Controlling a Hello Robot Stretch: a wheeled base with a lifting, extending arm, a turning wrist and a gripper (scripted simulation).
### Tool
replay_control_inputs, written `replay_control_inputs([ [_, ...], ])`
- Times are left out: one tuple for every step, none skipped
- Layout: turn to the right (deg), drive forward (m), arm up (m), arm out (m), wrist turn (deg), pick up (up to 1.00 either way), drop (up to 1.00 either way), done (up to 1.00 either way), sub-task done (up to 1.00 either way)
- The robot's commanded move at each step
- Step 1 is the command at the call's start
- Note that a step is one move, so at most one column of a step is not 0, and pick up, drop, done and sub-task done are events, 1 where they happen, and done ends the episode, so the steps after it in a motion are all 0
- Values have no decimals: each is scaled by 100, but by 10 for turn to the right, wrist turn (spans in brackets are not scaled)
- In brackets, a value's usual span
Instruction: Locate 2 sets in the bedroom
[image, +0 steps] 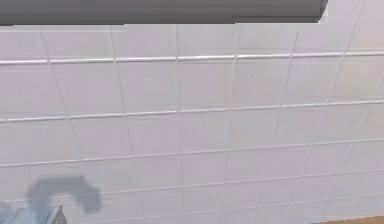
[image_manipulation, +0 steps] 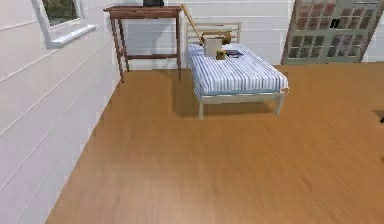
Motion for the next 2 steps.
replay_control_inputs([
  [0,5,0,0,0,0,0,0,0],
  [0,0,0,0,0,0,0,0,100],
])
